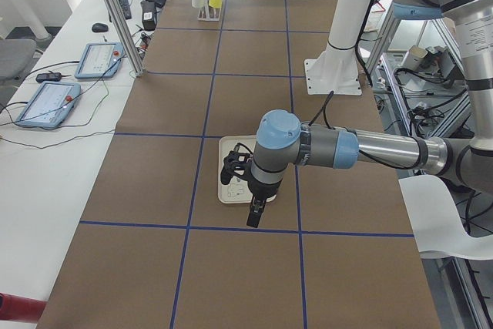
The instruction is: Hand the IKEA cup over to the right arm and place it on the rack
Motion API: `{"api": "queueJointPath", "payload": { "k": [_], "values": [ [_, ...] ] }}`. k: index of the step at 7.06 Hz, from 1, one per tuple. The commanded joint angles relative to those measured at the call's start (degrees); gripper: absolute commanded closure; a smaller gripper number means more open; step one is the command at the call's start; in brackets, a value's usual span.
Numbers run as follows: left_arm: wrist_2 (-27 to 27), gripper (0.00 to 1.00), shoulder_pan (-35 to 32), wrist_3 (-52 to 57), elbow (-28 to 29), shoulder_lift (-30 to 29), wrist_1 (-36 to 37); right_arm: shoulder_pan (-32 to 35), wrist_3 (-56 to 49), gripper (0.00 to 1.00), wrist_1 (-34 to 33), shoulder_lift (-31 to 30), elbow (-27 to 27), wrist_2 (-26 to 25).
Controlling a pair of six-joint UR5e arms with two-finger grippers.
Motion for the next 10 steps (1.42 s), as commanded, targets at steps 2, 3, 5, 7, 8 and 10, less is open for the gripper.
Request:
{"api": "queueJointPath", "payload": {
  "k": [2,3,5,7,8,10],
  "values": [
    [-0.3,0.00,-0.9,0.5,-0.3,0.5,-0.4,-1.8,0.1,0.00,0.4,0.1,0.1,1.5],
    [-0.3,0.00,-2.0,0.7,-0.4,1.0,-0.4,-2.6,0.2,0.00,0.4,0.2,0.0,1.5],
    [-5.5,0.00,-2.1,0.0,1.1,1.4,0.4,-2.8,0.2,0.00,0.4,0.2,0.2,1.5],
    [-5.7,0.00,-1.9,0.7,7.1,1.0,-0.4,-2.8,0.1,0.00,0.4,0.2,0.4,1.5],
    [-5.6,0.00,-1.8,0.4,7.3,0.9,-0.4,-2.8,0.1,0.00,0.4,0.2,0.3,1.5],
    [-5.2,0.00,-0.1,0.4,7.2,-0.3,-0.4,-2.8,0.1,0.00,0.4,0.2,0.4,1.8]
  ]
}}
